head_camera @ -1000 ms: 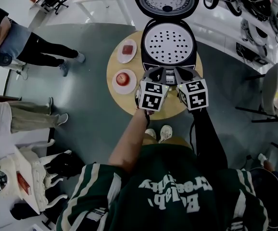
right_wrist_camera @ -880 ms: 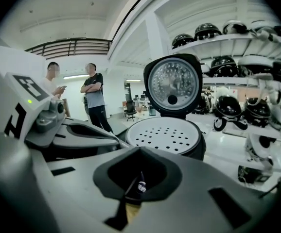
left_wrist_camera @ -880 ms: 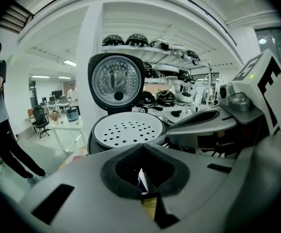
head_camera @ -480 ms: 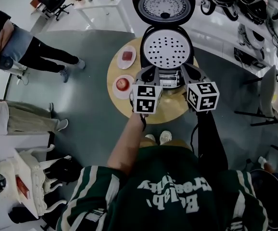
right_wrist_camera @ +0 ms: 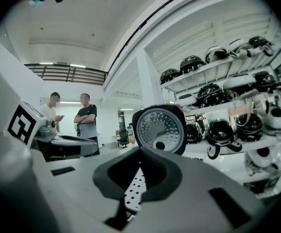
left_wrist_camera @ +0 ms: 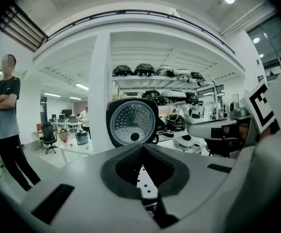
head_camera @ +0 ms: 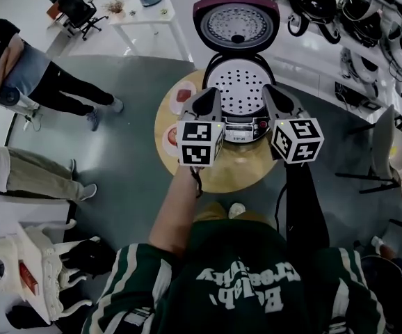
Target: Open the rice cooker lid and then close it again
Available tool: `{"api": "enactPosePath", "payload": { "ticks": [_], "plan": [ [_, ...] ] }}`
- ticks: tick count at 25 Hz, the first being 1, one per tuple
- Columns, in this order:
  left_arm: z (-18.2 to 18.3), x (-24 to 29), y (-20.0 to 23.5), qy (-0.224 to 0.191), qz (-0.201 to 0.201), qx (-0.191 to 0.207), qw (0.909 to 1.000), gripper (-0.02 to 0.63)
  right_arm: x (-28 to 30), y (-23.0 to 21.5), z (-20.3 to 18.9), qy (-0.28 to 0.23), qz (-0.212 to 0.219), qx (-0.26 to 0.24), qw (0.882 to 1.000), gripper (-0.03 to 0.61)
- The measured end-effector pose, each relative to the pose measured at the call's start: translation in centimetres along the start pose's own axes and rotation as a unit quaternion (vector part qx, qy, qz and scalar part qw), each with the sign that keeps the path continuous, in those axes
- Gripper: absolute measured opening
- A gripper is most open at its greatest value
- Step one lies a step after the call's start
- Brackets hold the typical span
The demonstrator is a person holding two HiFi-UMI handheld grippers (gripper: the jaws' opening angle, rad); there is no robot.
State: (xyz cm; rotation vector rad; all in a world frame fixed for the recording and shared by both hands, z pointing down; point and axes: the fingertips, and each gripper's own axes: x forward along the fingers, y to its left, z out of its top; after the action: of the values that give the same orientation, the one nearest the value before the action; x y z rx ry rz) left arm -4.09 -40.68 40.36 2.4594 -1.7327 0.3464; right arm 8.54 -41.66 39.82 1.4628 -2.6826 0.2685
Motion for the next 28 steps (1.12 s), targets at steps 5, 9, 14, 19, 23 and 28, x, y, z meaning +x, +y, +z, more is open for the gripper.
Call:
{"api": "enactPosePath", "payload": {
  "ticks": [5, 9, 14, 19, 23, 28],
  "plan": [
    [5.5, 1.6, 3.0, -0.04, 0.003, -0.003, 0.9992, -0.002, 2.1, -1.0, 5.0, -0.029, -0.005, -0.032, 0.999, 0.006],
    [10.5, 4.1, 5.7, -0.072, 0.0, 0.013, 0.9973, -0.002, 5.0, -2.5, 10.0, -0.055, -0.013, -0.059, 0.997, 0.008],
    [15.3, 8.4, 9.4, -0.084, -0.009, 0.016, 0.9963, -0.002, 9.8, -5.1, 15.3, -0.054, -0.025, -0.081, 0.995, 0.006],
    [18.2, 14.3, 12.3, -0.065, -0.024, 0.018, 0.9974, -0.002, 15.2, -8.1, 18.2, -0.015, -0.03, -0.101, 0.994, 0.005],
    [17.9, 18.6, 13.3, -0.035, -0.03, 0.04, 0.9982, -0.002, 18.8, -10.2, 18.0, 0.033, -0.045, -0.132, 0.99, 0.005],
    [17.6, 21.5, 14.3, -0.009, -0.024, 0.071, 0.9971, -0.002, 21.4, -12.3, 16.6, 0.096, -0.059, -0.146, 0.983, 0.003]
  ]
}}
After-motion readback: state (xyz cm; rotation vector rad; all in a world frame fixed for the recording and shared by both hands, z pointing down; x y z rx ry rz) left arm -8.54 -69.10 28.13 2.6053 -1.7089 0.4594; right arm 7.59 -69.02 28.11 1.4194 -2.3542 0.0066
